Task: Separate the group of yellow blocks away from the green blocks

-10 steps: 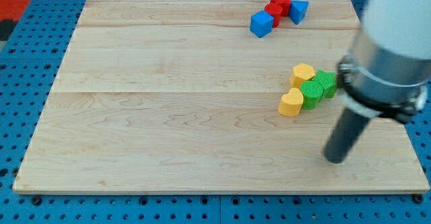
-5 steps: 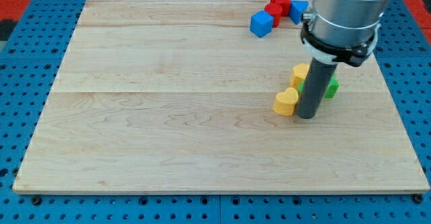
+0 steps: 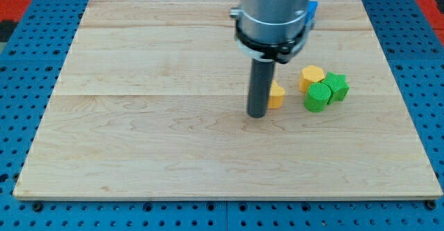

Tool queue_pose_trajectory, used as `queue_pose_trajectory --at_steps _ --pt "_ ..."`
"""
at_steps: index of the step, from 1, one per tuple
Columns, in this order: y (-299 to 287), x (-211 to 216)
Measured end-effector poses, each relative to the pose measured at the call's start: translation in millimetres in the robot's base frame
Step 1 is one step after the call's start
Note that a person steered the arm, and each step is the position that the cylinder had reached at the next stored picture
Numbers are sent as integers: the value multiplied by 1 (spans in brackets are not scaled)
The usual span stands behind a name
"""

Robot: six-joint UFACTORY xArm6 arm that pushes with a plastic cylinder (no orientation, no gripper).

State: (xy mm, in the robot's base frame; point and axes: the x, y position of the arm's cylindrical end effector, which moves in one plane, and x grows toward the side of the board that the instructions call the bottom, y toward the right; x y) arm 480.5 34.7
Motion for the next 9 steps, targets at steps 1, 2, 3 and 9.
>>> queue_pose_trajectory --at_steps 1,2,3,9 --pt "-17 -7" --pt "-4 -21" --pt "25 -24" --pt "138 -101"
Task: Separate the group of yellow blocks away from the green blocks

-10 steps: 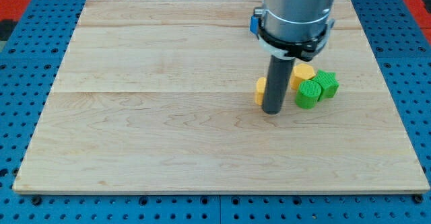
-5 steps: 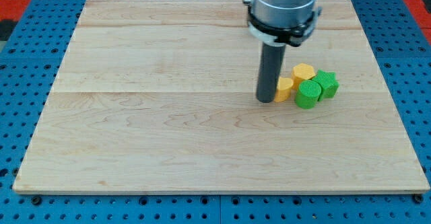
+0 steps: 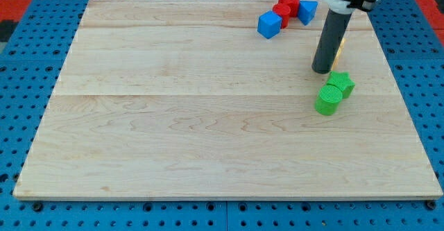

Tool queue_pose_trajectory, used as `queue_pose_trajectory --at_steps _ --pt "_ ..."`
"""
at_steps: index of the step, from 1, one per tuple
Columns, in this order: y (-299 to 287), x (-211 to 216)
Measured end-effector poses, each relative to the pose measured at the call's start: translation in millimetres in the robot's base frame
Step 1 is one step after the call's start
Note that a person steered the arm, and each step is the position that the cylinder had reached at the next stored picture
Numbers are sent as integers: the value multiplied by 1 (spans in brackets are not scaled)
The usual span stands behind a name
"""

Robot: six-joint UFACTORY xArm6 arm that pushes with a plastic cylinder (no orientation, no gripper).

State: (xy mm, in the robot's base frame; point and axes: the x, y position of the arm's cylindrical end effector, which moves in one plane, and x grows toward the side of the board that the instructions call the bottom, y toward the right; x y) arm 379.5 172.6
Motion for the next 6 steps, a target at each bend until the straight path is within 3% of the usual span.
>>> queue_pose_trajectory --at_steps 1,2,3,4,6 --pt "4 -24" --pt "-9 -15" --pt "0 9" --pt "29 7" --pt "45 -39"
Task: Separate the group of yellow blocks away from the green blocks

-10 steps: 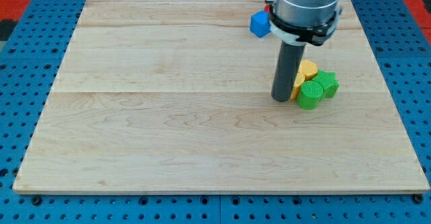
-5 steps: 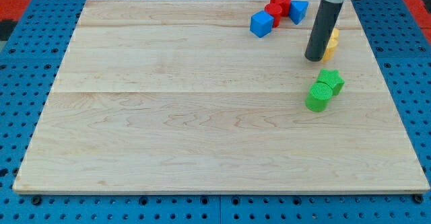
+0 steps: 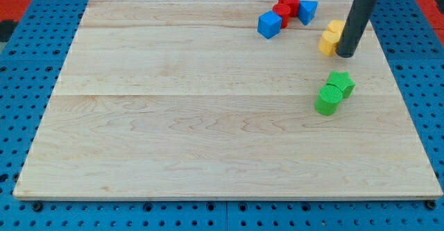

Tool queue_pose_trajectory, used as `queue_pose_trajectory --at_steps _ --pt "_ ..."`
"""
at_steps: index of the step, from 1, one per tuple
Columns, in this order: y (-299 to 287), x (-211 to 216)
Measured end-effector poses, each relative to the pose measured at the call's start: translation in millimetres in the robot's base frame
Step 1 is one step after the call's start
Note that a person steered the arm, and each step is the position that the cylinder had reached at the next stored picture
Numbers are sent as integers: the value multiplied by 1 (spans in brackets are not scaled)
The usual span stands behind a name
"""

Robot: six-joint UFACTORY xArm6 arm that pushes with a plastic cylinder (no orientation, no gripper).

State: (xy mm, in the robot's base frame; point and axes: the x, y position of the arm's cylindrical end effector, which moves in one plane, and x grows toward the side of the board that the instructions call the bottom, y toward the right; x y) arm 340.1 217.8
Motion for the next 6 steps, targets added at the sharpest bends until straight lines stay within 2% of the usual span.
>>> queue_pose_trajectory --at_steps 1,2,3,5,6 --pt "2 -13" --pt "34 -16" --pt "35 -45" --pt "5 -60" --pt "48 -83"
